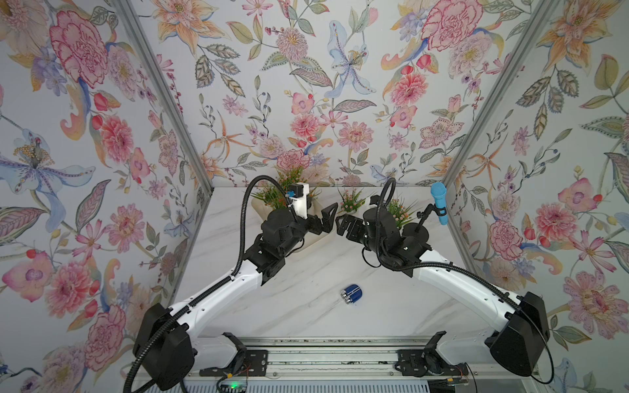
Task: Put the potted gypsophila into the storage box
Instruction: Pick up the baby's breath potted plant from the center of the board.
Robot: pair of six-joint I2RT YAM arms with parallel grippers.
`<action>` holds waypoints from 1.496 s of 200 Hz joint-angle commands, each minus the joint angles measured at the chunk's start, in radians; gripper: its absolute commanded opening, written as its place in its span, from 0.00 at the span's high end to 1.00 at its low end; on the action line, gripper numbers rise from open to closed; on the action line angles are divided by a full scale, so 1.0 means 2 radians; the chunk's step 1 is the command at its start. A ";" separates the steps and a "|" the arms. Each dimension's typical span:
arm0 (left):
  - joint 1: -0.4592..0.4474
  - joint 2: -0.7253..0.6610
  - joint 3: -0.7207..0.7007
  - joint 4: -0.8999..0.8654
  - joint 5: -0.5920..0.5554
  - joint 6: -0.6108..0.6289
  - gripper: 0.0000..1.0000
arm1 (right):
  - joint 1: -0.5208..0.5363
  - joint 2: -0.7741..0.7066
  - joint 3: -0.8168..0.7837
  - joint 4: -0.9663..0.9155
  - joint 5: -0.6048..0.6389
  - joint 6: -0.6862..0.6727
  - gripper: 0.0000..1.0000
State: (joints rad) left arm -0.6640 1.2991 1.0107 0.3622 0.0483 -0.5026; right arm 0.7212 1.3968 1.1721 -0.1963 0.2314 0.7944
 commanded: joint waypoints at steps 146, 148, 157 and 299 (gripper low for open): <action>0.042 -0.006 0.005 -0.064 -0.160 -0.083 0.00 | -0.158 0.277 0.216 -0.148 -0.075 -0.051 0.39; 0.041 -0.006 0.006 -0.064 -0.162 -0.083 0.00 | -0.158 0.280 0.218 -0.149 -0.075 -0.052 0.39; 0.042 -0.009 0.006 -0.062 -0.169 -0.082 0.00 | -0.158 0.288 0.225 -0.149 -0.077 -0.055 0.41; 0.042 0.038 0.048 -0.044 -0.201 -0.044 0.00 | -0.172 0.410 0.343 -0.149 -0.093 -0.075 0.58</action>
State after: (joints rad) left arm -0.5781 1.3632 1.0740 0.2474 -0.3222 -0.6167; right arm 0.3885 2.1849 1.8107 -0.4820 0.0517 0.6609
